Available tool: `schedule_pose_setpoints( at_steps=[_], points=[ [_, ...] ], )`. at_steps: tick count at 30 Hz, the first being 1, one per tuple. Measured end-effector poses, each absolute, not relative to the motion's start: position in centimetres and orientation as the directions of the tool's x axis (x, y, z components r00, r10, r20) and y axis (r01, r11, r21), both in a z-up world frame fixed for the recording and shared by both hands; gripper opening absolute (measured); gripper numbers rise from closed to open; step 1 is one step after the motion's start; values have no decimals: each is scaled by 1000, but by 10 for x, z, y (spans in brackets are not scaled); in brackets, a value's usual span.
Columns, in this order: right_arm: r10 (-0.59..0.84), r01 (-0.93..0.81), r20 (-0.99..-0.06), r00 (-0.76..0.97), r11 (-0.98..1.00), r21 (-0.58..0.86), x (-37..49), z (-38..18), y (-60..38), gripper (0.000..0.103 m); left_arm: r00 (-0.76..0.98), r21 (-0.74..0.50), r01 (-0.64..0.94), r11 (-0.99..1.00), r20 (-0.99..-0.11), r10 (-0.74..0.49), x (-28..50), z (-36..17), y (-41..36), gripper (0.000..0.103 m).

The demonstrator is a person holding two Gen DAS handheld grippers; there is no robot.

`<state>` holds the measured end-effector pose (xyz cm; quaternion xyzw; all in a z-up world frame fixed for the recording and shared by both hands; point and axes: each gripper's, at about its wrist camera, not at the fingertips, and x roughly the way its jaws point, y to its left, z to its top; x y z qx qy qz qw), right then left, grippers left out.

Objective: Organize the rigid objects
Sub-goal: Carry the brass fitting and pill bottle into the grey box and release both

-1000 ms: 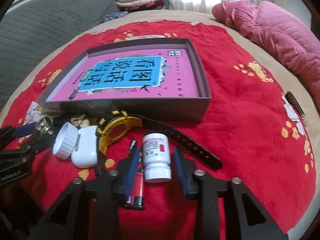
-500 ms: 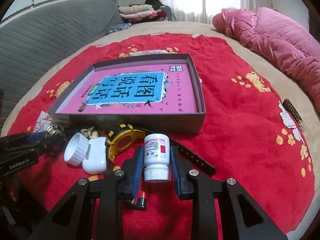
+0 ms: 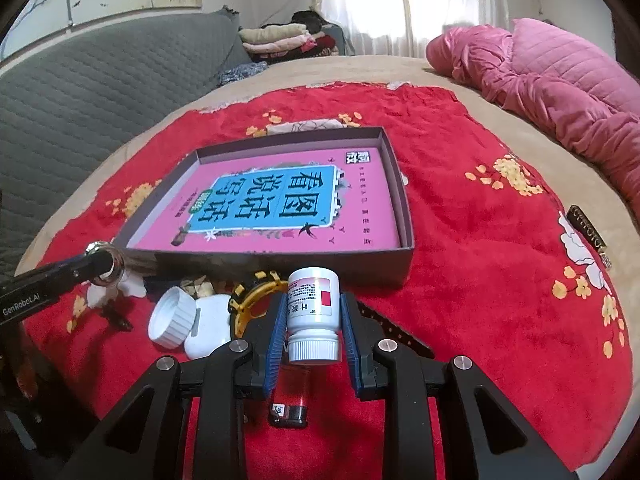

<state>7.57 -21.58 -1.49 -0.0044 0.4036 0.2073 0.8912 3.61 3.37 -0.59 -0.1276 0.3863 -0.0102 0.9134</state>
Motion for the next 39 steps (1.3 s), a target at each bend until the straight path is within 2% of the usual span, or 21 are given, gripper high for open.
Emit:
schedule_pose_setpoints(
  at_steps=[14, 28, 39],
  points=[
    [344, -353, -687, 640, 926, 135, 97, 2, -208, 27, 727, -277, -109, 955, -677, -113, 53, -5, 45, 34],
    [314, -312, -704, 638, 940, 137, 131, -10, -195, 27, 739, -292, -112, 950, -664, -117, 86, -10, 48, 34],
    [260, -299, -748, 611, 950, 86, 148, -25, -191, 28, 693, -234, -111, 966, -715, -94, 104, -34, 42, 34]
  ],
)
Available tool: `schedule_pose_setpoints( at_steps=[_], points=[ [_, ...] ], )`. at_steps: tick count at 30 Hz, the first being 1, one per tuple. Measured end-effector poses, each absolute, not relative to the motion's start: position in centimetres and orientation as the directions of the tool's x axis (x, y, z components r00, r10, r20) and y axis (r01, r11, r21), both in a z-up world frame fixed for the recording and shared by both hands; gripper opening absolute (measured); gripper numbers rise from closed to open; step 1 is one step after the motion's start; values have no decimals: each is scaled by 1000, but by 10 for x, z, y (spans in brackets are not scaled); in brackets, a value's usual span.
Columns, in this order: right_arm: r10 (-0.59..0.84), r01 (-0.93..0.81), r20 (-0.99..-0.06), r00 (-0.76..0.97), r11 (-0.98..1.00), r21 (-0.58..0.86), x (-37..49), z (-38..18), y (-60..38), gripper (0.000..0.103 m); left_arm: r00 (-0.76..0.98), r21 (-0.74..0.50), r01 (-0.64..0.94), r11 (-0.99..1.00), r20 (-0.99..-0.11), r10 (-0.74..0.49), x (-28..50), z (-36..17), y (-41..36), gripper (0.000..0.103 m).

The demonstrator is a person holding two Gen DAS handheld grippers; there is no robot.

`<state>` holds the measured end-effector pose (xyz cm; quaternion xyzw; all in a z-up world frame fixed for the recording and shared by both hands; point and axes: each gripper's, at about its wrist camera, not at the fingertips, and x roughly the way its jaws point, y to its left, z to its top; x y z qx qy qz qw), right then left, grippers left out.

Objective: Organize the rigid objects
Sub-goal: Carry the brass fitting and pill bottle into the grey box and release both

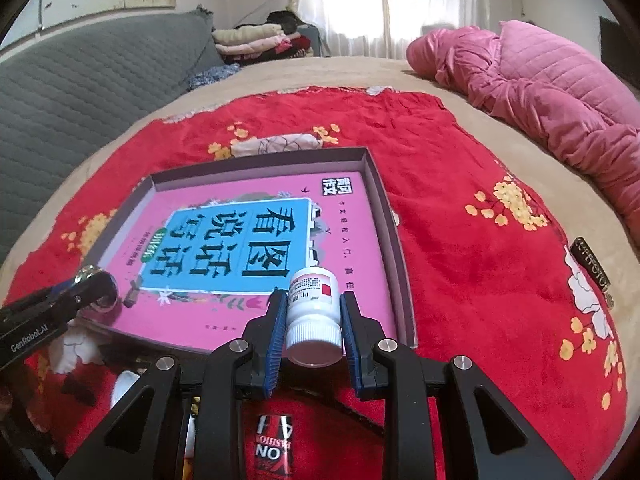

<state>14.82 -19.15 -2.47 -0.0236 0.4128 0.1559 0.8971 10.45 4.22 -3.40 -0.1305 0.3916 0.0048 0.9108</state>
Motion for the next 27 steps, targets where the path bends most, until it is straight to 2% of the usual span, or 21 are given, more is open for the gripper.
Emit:
schedule_pose_setpoints(
  at_steps=[9, 27],
  points=[
    [185, -274, -772, 607, 962, 15, 157, -36, -194, 27, 688, -194, -100, 976, -722, -73, 104, -39, 41, 34],
    [168, -240, -777, 607, 970, 23, 157, -33, -204, 28, 682, -166, -78, 983, -728, -69, 104, -38, 39, 34]
  ],
)
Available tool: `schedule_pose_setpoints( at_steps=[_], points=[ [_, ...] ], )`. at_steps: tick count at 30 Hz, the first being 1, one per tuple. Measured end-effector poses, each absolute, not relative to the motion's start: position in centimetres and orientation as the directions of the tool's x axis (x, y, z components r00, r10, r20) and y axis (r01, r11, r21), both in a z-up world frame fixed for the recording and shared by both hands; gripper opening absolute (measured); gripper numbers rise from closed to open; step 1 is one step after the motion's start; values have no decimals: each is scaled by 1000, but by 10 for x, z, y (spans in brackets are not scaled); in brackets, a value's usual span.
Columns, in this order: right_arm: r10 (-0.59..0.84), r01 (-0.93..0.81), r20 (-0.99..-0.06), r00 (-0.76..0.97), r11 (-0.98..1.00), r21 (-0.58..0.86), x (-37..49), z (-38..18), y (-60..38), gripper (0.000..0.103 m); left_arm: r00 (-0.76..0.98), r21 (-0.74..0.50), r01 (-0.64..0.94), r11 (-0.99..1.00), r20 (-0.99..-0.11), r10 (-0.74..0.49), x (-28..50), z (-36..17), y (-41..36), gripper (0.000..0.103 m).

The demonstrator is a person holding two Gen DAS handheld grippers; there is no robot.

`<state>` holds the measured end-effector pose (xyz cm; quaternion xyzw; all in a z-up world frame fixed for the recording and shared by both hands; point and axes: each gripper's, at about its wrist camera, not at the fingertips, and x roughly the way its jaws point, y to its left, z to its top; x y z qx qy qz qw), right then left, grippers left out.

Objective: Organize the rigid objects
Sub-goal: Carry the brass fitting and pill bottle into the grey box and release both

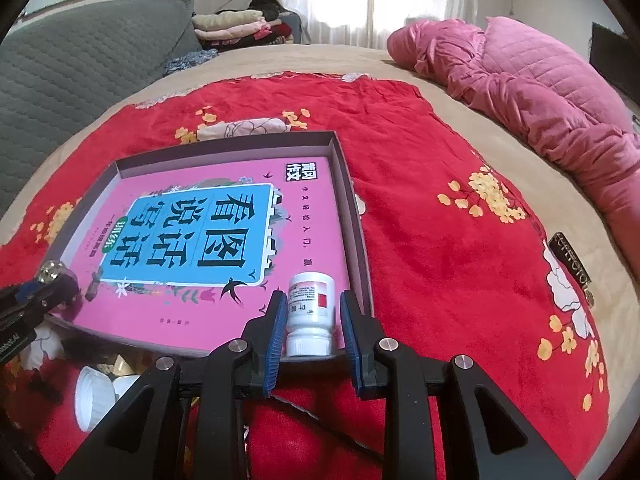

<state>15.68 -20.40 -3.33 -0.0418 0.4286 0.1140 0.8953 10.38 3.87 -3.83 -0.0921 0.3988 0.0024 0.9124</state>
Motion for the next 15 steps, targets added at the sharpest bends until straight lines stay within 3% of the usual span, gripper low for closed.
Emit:
schedule_pose_setpoints(
  at_steps=[15],
  points=[
    [188, -238, -767, 613, 970, 48, 142, -22, -214, 29, 684, -110, -85, 990, -729, -23, 93, -35, 37, 37]
  ],
)
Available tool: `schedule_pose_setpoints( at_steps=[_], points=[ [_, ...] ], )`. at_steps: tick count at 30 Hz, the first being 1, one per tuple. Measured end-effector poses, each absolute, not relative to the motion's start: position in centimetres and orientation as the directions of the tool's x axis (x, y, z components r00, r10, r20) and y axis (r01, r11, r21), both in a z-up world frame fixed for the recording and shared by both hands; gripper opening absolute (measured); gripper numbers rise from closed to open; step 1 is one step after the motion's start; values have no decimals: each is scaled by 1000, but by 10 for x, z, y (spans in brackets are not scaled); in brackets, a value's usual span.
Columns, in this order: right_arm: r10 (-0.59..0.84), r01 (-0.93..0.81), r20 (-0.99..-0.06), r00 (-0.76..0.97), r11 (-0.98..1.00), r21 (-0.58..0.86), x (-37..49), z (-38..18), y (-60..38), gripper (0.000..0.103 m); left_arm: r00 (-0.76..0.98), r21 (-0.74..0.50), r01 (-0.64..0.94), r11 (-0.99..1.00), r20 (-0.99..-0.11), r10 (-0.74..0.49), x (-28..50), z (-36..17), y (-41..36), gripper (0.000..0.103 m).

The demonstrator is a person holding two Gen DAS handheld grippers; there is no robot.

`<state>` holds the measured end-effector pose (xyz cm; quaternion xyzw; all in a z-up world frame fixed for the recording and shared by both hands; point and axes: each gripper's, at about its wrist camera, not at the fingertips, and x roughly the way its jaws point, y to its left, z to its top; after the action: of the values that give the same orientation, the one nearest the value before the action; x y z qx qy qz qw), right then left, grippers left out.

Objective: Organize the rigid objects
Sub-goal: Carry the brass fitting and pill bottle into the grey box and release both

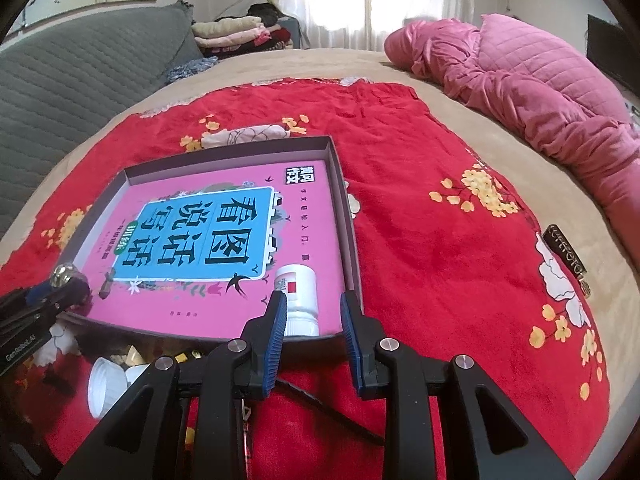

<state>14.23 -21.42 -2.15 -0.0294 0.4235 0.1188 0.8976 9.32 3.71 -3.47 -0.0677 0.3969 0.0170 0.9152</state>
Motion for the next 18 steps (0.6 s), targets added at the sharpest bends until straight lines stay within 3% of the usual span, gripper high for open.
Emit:
schedule_pose_setpoints(
  at_steps=[13, 18],
  points=[
    [206, -213, -765, 610, 973, 92, 128, -11, -232, 32, 696, -93, -87, 992, -718, -6, 77, -26, 36, 40],
    [227, -227, -758, 611, 968, 107, 117, -6, -234, 40, 700, -83, -92, 992, -714, 5, 71, -22, 35, 47]
  ],
)
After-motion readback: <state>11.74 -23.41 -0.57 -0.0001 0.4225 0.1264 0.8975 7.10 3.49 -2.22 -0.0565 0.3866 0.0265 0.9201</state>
